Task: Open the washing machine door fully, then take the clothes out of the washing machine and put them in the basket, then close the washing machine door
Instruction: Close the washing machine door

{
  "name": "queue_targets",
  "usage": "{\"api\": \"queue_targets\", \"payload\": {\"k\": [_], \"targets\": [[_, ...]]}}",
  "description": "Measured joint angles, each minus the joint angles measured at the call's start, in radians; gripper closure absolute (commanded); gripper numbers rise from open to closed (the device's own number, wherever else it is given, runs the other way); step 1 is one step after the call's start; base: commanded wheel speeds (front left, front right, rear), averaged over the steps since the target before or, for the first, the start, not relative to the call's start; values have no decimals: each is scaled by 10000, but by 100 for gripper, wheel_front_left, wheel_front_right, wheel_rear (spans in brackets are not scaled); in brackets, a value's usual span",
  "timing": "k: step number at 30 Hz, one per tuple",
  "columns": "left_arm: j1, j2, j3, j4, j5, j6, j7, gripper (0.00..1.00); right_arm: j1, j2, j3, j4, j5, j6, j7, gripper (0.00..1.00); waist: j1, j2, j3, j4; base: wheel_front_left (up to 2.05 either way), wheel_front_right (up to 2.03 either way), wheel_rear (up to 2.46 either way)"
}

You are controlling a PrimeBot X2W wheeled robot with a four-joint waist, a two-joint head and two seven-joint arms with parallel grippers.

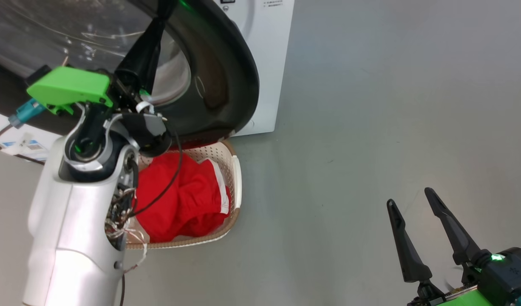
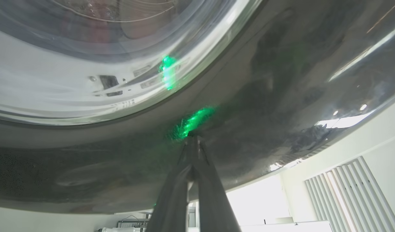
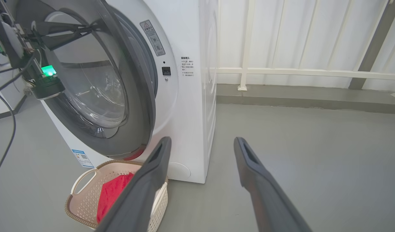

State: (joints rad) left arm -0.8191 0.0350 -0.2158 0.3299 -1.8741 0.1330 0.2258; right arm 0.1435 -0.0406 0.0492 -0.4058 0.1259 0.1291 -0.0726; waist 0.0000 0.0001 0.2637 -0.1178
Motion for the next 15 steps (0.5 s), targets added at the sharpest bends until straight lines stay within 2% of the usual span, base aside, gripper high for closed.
{"api": "queue_targets", "payload": {"k": [10,15], "targets": [[-235,-2,8,313,163,-257,0,100,0,0,13,29,0,0,-21,0,0,0,86,-90,0,0,0],[-196,73,-121,-121,412,-314,-52,100,0,0,-19,140,73,0,-146,0,0,0,77,6,0,0,0]]}}
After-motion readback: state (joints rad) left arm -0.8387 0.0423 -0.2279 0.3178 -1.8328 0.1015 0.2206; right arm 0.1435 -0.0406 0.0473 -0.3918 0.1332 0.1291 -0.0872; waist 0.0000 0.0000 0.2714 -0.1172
